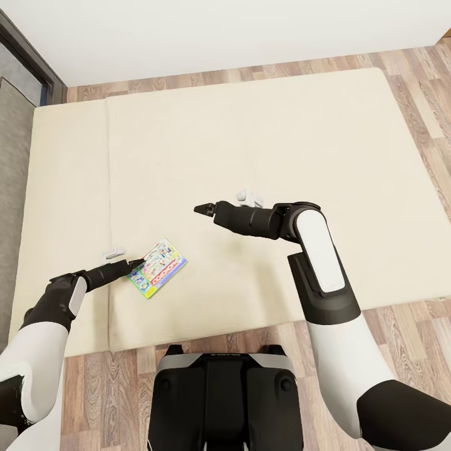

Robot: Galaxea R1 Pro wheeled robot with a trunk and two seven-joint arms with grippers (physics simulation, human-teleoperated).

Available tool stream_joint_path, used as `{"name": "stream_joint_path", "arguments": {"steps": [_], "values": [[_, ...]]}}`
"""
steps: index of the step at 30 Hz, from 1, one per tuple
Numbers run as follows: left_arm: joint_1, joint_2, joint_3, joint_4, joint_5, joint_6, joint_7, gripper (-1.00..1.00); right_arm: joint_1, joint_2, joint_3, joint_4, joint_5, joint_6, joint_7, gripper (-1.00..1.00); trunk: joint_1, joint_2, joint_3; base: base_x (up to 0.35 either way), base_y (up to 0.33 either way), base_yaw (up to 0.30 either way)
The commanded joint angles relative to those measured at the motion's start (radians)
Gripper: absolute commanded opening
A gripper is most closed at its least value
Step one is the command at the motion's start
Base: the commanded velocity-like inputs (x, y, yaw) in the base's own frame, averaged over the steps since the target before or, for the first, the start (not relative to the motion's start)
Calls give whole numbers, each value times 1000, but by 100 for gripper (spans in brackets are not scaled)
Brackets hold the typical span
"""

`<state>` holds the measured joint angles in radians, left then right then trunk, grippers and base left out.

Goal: Put all the toys in the child's room - the three board games (two on the bed and one on the table), the two jigsaw puzzles on the table, and the tennis ball on the table - inside the toy box on the table in the child's room.

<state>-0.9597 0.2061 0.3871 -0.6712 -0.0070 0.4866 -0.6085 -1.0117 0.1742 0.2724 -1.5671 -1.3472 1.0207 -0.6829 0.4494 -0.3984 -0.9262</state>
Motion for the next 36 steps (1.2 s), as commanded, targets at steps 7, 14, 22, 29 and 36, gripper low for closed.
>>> {"name": "stream_joint_path", "arguments": {"steps": [7, 14, 22, 29, 36], "values": [[-1, -1, 4, -1, -1, 8, -5, 100, -1, 0, 0, -1, -9, 2, -10, 100, 1, -2, -1, 0, 0, 0], [-1, -2, 3, -1, -1, 8, -5, 100, -2, 0, 1, 0, -9, 3, -10, 100, 1, -2, -1, 0, 0, 0], [-1, -13, 3, -1, -3, 8, -5, 100, -2, 0, 4, 1, -10, 5, -9, 100, 1, -2, -1, 0, 0, 0], [-1, -14, 3, -1, -2, 9, -5, 100, -2, 0, 4, 1, -10, 6, -9, 100, 1, -2, -1, 0, 0, 0], [-1, -14, 3, -1, -2, 10, -5, 100, -2, 0, 2, 1, -10, 6, -9, 100, 1, -2, -1, 0, -46, 0]]}}
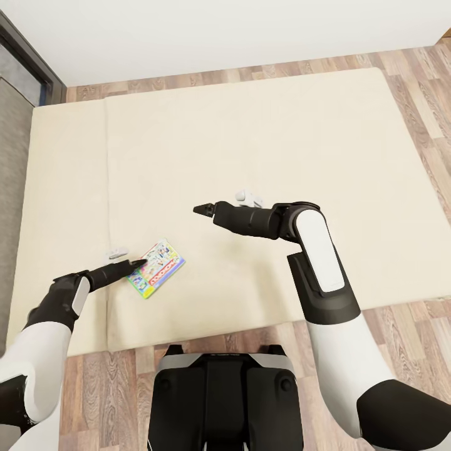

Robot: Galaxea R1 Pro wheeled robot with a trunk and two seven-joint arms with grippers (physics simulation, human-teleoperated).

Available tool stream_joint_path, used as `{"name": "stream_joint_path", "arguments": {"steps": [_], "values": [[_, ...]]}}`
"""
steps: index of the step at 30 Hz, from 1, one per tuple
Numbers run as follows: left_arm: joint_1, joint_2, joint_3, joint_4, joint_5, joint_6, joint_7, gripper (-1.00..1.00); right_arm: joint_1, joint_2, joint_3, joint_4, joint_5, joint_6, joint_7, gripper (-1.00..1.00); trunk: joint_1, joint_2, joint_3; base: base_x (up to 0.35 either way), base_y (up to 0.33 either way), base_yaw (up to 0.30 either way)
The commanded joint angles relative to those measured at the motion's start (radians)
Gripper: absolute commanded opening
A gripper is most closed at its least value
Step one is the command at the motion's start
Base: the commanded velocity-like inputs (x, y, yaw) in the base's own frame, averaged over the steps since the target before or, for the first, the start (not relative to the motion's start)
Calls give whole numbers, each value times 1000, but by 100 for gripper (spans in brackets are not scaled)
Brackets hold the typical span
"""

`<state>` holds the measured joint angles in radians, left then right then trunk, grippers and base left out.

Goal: Put all the toys in the child's room - the three board games (two on the bed and one on the table), the two jigsaw puzzles on the table, and the tennis ball on the table - inside the toy box on the table in the child's room.

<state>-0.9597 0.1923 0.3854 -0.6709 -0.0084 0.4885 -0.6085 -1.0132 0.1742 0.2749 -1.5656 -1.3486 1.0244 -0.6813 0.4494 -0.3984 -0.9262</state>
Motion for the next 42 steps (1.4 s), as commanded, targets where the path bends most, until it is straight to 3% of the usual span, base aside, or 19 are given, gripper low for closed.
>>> {"name": "stream_joint_path", "arguments": {"steps": [1, 13, 24, 35, 42], "values": [[-1, -1, 4, -1, -1, 9, -5, 100, -1, 0, 0, -1, -9, 2, -10, 100, 1, -2, -1, 0, -181, 0], [-1, -4, 4, -1, -3, 16, 4, 100, -1, 0, 0, 1, -10, 3, -10, 100, 1, -2, -1, 0, -39, 0], [-1, -9, 4, -1, 1, 24, 87, 100, -1, 0, -1, 5, -10, 3, -10, 100, 1, -2, -1, 0, 0, 0], [-1, -11, 4, -1, 2, 25, 93, 100, -1, 0, 1, 5, -8, -1, -14, 100, 1, -2, -1, 0, 0, 4], [-1, -11, 4, -1, 2, 25, 93, 100, -1, 0, 1, 6, -8, -1, -32, 100, 1, -2, -1, 0, -58, 184]]}}
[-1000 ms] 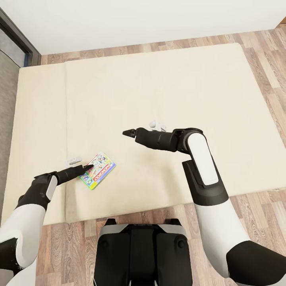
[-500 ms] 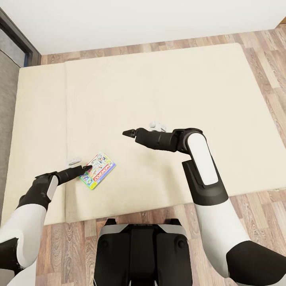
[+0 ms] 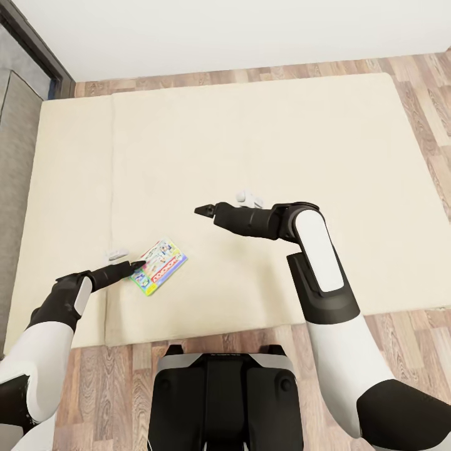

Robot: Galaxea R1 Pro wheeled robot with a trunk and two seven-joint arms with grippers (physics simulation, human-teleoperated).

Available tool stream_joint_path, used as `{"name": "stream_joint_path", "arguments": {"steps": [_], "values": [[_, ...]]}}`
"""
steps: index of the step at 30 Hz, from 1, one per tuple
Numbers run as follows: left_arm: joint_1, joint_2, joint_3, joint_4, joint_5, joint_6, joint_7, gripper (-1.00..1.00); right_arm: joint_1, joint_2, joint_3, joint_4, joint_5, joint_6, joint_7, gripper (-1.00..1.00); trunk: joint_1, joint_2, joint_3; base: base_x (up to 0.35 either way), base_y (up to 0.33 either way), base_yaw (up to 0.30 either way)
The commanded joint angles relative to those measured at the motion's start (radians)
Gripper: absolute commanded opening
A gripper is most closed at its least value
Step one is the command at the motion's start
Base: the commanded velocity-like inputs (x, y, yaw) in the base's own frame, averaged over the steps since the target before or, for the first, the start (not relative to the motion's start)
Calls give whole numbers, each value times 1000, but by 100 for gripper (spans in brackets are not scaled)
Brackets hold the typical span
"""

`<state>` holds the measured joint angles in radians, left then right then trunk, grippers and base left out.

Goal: Put all the toys in the child's room - the three board games (two on the bed and one on the table), the two jigsaw puzzles on the table, and the tennis ball on the table - inside the toy box on the table in the child's room.

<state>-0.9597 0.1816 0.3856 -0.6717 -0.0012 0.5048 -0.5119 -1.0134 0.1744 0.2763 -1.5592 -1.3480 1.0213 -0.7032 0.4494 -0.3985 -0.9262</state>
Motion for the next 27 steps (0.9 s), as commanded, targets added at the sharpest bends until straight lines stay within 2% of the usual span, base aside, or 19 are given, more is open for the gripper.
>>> {"name": "stream_joint_path", "arguments": {"steps": [1, 27], "values": [[-1, -1, 4, 0, -5, 8, -3, 100, -1, 0, 0, -1, -9, 2, -11, 100, 1, -1, -1, 0, -58, 125], [-1, -6, 4, 0, -5, 8, -3, 100, -1, 0, -3, -1, -10, 7, -13, 100, 1, -1, -1, 0, -32, 47]]}}
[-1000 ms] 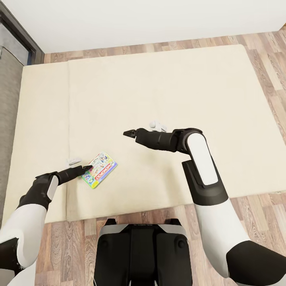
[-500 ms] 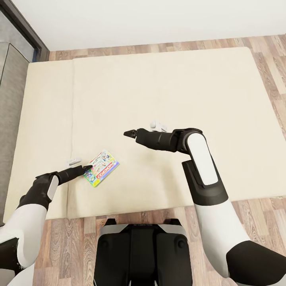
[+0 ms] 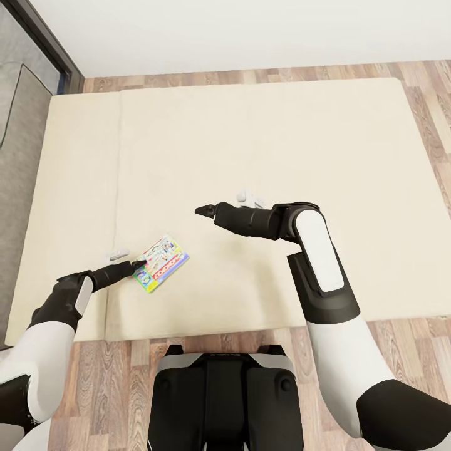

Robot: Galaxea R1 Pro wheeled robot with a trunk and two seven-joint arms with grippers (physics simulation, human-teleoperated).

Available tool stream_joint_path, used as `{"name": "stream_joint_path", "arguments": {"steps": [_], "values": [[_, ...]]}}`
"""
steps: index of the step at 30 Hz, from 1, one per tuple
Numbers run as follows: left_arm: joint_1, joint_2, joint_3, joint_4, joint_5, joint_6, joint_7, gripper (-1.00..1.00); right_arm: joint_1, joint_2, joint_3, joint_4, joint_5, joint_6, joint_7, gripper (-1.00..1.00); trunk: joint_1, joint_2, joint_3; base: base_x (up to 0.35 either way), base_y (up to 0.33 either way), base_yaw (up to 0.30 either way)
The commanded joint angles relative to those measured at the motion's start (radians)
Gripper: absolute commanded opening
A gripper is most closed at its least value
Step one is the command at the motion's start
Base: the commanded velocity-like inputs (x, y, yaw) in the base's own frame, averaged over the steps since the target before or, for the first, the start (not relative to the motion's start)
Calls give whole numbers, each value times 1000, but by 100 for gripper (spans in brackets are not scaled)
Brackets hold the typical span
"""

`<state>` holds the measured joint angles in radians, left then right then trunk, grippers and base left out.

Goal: Put all the toys in the child's room - the three board games (two on the bed and one on the table), the two jigsaw puzzles on the table, and the tennis ball on the table - inside the toy box on the table in the child's room.

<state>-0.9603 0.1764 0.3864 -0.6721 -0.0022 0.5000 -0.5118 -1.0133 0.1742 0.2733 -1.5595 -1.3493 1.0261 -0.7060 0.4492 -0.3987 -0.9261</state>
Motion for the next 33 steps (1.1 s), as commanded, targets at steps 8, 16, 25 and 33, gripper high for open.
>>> {"name": "stream_joint_path", "arguments": {"steps": [8, 16, 25, 33], "values": [[0, -3, 3, 0, -4, 12, -4, 100, -1, 0, 0, -1, -8, 0, -10, 100, 1, -1, -1, 0, -18, 6], [0, -14, 3, -21, -4, 14, -4, 100, -1, 0, 1, -1, -8, 0, -10, 100, 1, -1, -1, 0, -166, 0], [0, -20, 3, -30, -3, 17, -9, 100, -1, 0, 1, -1, -8, 3, -10, 100, 1, -1, -1, 0, -69, 0], [0, -20, 3, -39, -2, 17, -10, 100, -1, 0, 1, -1, -8, 3, -10, 100, 1, -1, -1, 0, -173, 0]]}}
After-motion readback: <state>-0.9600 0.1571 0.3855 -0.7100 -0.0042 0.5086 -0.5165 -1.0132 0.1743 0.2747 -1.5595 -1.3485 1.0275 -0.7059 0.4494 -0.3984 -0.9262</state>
